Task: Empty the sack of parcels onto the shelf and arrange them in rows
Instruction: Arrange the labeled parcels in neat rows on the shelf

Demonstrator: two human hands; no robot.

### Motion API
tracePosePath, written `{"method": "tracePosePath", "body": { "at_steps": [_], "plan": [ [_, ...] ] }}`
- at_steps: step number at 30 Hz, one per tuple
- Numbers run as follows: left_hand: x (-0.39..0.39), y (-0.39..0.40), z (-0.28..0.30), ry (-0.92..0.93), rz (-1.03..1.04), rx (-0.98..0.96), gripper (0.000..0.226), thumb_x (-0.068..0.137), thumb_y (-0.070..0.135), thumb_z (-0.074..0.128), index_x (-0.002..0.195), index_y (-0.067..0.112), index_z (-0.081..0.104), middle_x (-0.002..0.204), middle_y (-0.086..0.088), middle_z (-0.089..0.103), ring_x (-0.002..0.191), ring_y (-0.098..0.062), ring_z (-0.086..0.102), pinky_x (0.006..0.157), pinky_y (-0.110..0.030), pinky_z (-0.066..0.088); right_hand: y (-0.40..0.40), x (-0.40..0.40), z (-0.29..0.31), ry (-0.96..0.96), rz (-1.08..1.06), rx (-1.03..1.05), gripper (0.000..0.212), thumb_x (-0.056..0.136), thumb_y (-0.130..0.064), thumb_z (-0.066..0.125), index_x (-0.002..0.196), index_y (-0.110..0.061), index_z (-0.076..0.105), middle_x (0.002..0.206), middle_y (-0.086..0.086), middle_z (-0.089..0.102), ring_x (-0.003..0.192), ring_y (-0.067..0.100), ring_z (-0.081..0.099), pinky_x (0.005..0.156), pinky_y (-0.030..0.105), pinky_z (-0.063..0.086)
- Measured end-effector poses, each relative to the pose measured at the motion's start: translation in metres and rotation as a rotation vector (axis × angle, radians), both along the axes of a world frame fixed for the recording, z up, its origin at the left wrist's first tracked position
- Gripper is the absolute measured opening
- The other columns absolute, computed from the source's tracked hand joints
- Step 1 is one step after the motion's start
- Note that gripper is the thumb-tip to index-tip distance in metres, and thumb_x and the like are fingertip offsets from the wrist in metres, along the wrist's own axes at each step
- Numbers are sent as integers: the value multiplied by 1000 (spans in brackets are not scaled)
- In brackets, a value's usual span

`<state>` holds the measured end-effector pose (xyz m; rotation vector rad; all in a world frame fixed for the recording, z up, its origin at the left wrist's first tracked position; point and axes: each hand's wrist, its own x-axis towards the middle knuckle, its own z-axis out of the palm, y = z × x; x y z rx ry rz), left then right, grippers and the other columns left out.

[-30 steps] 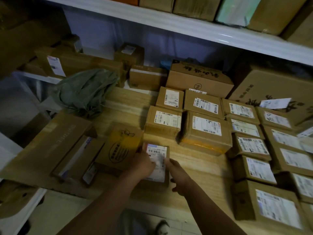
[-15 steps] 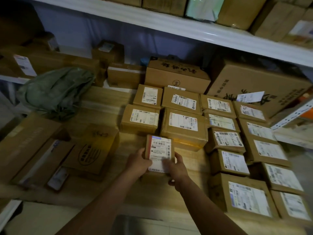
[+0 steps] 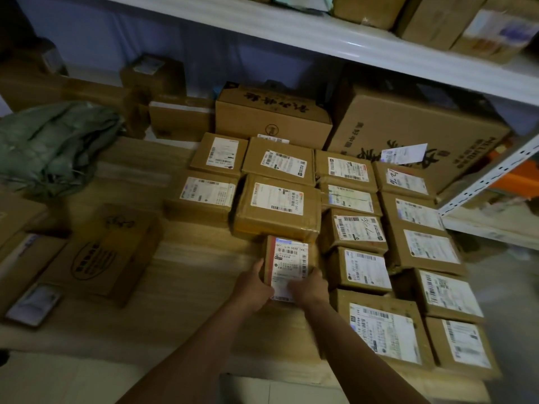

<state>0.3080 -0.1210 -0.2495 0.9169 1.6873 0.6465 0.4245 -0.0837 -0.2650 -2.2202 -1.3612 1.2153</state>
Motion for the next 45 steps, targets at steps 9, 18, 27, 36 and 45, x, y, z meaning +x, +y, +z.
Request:
{"method": "tracePosePath", "body": {
  "at_steps": [9,18,27,36,45],
  "plan": [
    [10,1,0,33,73,78,53,86,6,62,136,19,47,134,-5,56,122,-22,53,85,-24,48,-2,1,13,-108,111,133,64,85,-8,62,143,-11,34,143,13,32,128,33,44,99,42,48],
    [-77,-25,17,506,391,219,10,81,19,66,77,10,67,91,-10,70,82,-19,61,67,-24,39,-10,-62,25,148,323,283,15,97,-28,49,93,-18,59,108,4,62,98,20,60,84,29,44],
    [-214,-79,29,844,527,-124,119,58,66,74,143,2,21,146,-23,25,135,-40,27,110,-52,27,-38,-146,30,333,581,-18,21,94,-20,54,114,-15,59,99,2,59,83,12,56,64,18,43],
    [-224,-86,15,927,174,-339,124,52,84,59,148,19,13,153,-21,9,141,-40,10,112,-54,17,-54,-180,26,324,620,-77,26,93,-19,56,117,-11,59,105,2,59,94,16,55,78,27,43],
    [-218,-84,-4,1086,157,-261,120,67,89,31,150,6,6,157,-23,-7,144,-41,-8,116,-57,7,-56,-176,23,324,592,-88,26,94,-18,54,119,-12,58,107,2,60,95,15,57,78,26,44]
  ]
}}
